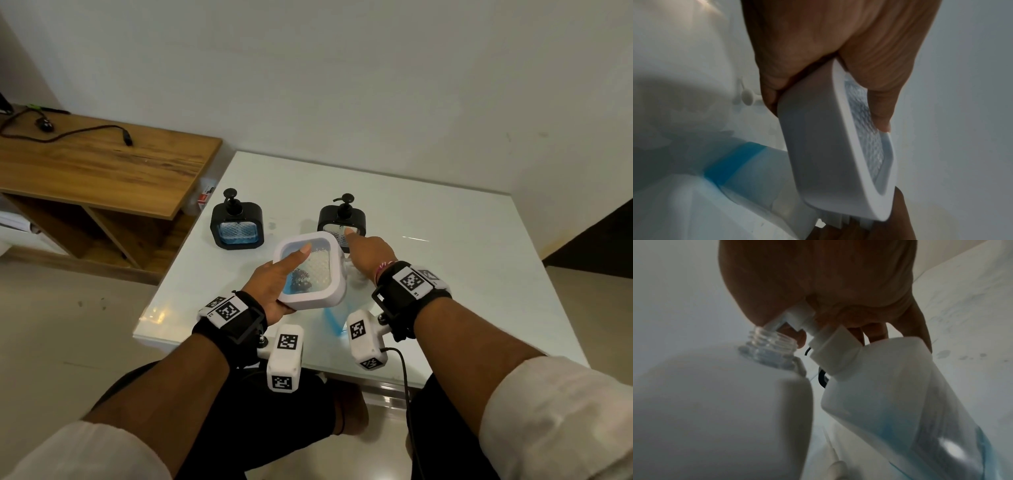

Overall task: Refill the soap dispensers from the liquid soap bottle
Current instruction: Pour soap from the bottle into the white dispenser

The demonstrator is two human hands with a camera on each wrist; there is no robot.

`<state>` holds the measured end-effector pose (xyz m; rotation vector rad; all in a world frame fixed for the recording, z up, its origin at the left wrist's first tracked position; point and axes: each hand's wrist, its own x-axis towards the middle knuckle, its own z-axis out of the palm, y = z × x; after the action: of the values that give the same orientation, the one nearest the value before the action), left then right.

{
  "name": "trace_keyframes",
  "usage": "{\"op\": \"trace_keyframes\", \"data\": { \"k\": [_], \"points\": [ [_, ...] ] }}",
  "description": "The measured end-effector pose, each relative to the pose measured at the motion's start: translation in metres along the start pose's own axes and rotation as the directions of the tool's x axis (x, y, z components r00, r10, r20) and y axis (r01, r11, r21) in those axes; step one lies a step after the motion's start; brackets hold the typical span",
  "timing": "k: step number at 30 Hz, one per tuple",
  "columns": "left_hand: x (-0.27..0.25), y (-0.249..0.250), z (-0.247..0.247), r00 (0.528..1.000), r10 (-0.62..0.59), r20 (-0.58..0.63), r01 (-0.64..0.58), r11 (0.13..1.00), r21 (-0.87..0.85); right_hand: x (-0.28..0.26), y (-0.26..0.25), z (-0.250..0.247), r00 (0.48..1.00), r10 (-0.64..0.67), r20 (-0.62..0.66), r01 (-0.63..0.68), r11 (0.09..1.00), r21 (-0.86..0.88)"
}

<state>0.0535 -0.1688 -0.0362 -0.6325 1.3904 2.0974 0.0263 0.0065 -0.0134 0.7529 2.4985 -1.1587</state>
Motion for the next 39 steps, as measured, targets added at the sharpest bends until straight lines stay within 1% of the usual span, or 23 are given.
{"op": "trace_keyframes", "data": {
  "k": [4, 9, 15, 18, 24, 29, 32, 36, 39],
  "points": [
    [-0.0008, -0.0007, -0.0003, 1.000, -0.001, -0.005, 0.001, 1.000, 0.002, -0.0016, -0.0003, 0.0016, 1.000, -0.005, -0.015, 0.005, 1.000, -0.006],
    [-0.0008, -0.0015, -0.0020, 1.000, -0.004, 0.005, 0.004, 1.000, -0.012, -0.0045, -0.0058, -0.0013, 0.999, -0.048, 0.002, 0.048, 0.999, -0.013],
    [0.0014, -0.0014, -0.0015, 1.000, -0.013, 0.012, 0.013, 1.000, -0.006, -0.0046, -0.0032, 0.0002, 1.000, -0.015, -0.001, 0.015, 0.999, -0.031],
    [0.0000, -0.0013, -0.0011, 1.000, -0.015, -0.002, 0.015, 1.000, -0.005, -0.0051, -0.0025, 0.0004, 1.000, -0.018, -0.011, 0.018, 0.999, -0.043],
    [-0.0001, -0.0012, -0.0022, 1.000, -0.018, 0.012, 0.018, 0.999, -0.027, -0.0046, -0.0066, -0.0034, 0.999, -0.038, 0.026, 0.039, 0.998, -0.046],
    [0.0010, 0.0000, -0.0007, 1.000, -0.021, 0.018, 0.021, 1.000, -0.020, -0.0027, -0.0044, -0.0008, 1.000, -0.019, 0.002, 0.019, 0.998, -0.064],
    [0.0015, -0.0005, -0.0015, 1.000, -0.020, -0.001, 0.020, 1.000, -0.018, -0.0044, -0.0047, -0.0002, 1.000, -0.013, -0.015, 0.012, 0.996, -0.088],
    [0.0020, -0.0016, -0.0015, 1.000, -0.028, 0.002, 0.028, 0.999, -0.018, -0.0045, -0.0055, -0.0017, 0.999, -0.024, 0.021, 0.027, 0.993, -0.112],
    [0.0044, -0.0018, -0.0034, 1.000, -0.021, 0.016, 0.022, 0.999, -0.028, -0.0028, -0.0080, -0.0058, 0.998, -0.067, 0.012, 0.068, 0.989, -0.131]
  ]
}}
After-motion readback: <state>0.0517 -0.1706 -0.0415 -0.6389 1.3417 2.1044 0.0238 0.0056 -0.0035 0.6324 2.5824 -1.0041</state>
